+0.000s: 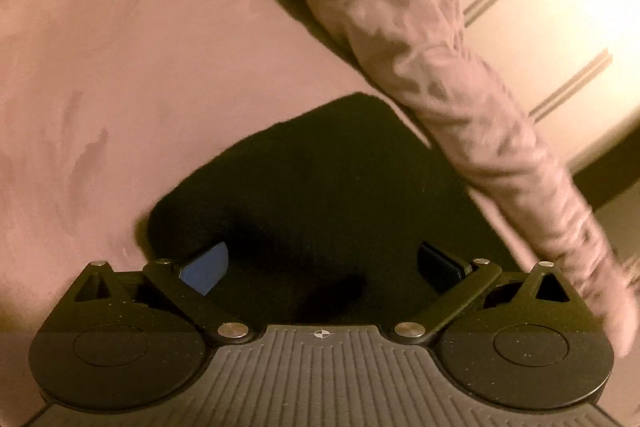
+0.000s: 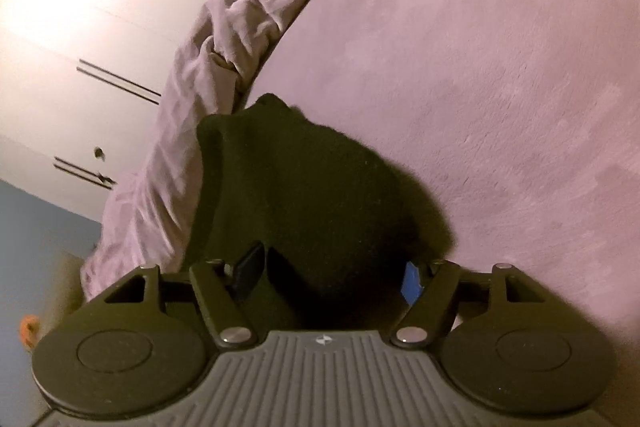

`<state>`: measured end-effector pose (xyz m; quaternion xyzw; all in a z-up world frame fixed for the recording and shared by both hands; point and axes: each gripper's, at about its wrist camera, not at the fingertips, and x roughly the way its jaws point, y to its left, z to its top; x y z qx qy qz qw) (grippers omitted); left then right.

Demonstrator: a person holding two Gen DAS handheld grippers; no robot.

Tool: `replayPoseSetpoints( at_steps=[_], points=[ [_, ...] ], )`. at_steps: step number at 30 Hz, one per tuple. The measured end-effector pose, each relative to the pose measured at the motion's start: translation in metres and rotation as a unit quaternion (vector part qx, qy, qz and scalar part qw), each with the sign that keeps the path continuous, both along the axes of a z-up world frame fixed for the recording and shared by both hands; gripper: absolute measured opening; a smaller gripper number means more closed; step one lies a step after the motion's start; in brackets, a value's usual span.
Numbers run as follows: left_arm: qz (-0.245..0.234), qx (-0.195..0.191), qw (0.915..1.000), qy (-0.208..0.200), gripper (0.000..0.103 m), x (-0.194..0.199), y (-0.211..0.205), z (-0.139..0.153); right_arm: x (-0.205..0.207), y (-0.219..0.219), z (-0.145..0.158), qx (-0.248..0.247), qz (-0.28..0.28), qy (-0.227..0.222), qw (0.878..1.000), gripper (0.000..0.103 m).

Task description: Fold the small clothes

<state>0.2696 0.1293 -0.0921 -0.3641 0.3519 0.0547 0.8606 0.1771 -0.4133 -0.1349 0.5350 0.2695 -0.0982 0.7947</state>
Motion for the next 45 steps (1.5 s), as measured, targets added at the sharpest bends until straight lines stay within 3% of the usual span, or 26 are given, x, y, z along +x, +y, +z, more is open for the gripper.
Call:
replayPoseSetpoints(
  at_steps=[4, 11, 14, 17, 22, 26, 27, 29, 30, 31, 34, 35, 36, 38, 40, 41, 42, 45],
  points=[
    [0.023, -0.071, 0.9971, -0.016, 0.103, -0.008, 0.019, -0.007, 0.001, 0.000, -0.004, 0.006, -0.009, -0.001, 1.000, 0.055],
    [0.054, -0.146, 0.9873, -0.035, 0.103, -0.035, 0.037, -0.017, -0.001, 0.000, -0.008, 0.026, -0.027, -0.010, 0.999, 0.058],
    [0.071, -0.127, 0.9894, -0.002, 0.103, -0.042, 0.041, -0.018, 0.001, -0.002, -0.009, 0.032, -0.028, -0.011, 0.999, 0.058],
    [0.069, -0.141, 0.9876, 0.006, 0.103, -0.039, 0.046, -0.031, 0.001, -0.001, -0.010, 0.035, -0.031, -0.012, 0.999, 0.058],
    [0.076, -0.133, 0.9880, -0.021, 0.098, -0.020, 0.046, -0.030, 0.004, 0.003, -0.009, 0.023, -0.027, -0.014, 0.999, 0.061],
    [0.065, -0.092, 0.9937, -0.004, 0.072, -0.003, 0.043, -0.032, 0.007, 0.000, -0.009, 0.025, -0.022, -0.013, 0.999, 0.055],
    [0.062, -0.087, 0.9943, -0.001, 0.063, -0.002, 0.044, -0.033, 0.007, 0.000, -0.009, 0.024, -0.021, -0.012, 0.999, 0.053],
    [0.059, -0.090, 0.9942, -0.002, 0.055, -0.002, 0.048, -0.033, 0.007, -0.001, -0.009, 0.022, -0.021, -0.010, 0.999, 0.044],
    [0.059, -0.089, 0.9943, -0.007, 0.042, -0.004, 0.050, -0.032, 0.007, -0.001, -0.009, 0.020, -0.021, -0.011, 1.000, 0.044],
    [0.060, -0.086, 0.9944, -0.011, 0.039, -0.004, 0.051, -0.031, 0.007, -0.001, -0.010, 0.019, -0.021, -0.010, 1.000, 0.044],
    [0.057, -0.079, 0.9952, -0.012, 0.042, -0.008, 0.049, -0.032, 0.008, 0.001, -0.010, 0.017, -0.024, -0.015, 0.999, 0.048],
    [0.058, -0.071, 0.9957, -0.008, 0.053, -0.007, 0.047, -0.033, 0.008, 0.002, -0.011, 0.019, -0.027, -0.016, 0.999, 0.050],
    [0.060, -0.070, 0.9958, -0.005, 0.057, -0.006, 0.046, -0.034, 0.009, 0.002, -0.011, 0.023, -0.029, -0.019, 0.999, 0.052],
    [0.054, -0.075, 0.9957, -0.004, 0.059, -0.002, 0.044, -0.034, 0.013, 0.001, -0.011, 0.032, -0.032, -0.021, 0.999, 0.053],
    [0.048, -0.065, 0.9967, -0.008, 0.048, 0.003, 0.042, -0.030, 0.019, 0.000, -0.009, 0.029, -0.029, -0.016, 0.999, 0.050],
    [0.044, -0.057, 0.9973, -0.010, 0.036, 0.005, 0.041, -0.028, 0.021, 0.000, -0.007, 0.023, -0.026, -0.010, 0.999, 0.045],
    [0.039, -0.047, 0.9981, -0.011, 0.030, 0.008, 0.040, -0.025, 0.022, 0.000, -0.005, 0.012, -0.021, -0.005, 1.000, 0.041],
    [0.028, -0.029, 0.9990, -0.019, 0.024, 0.011, 0.040, -0.015, 0.024, 0.004, 0.011, -0.046, 0.000, 0.001, 0.999, 0.033]
  ],
)
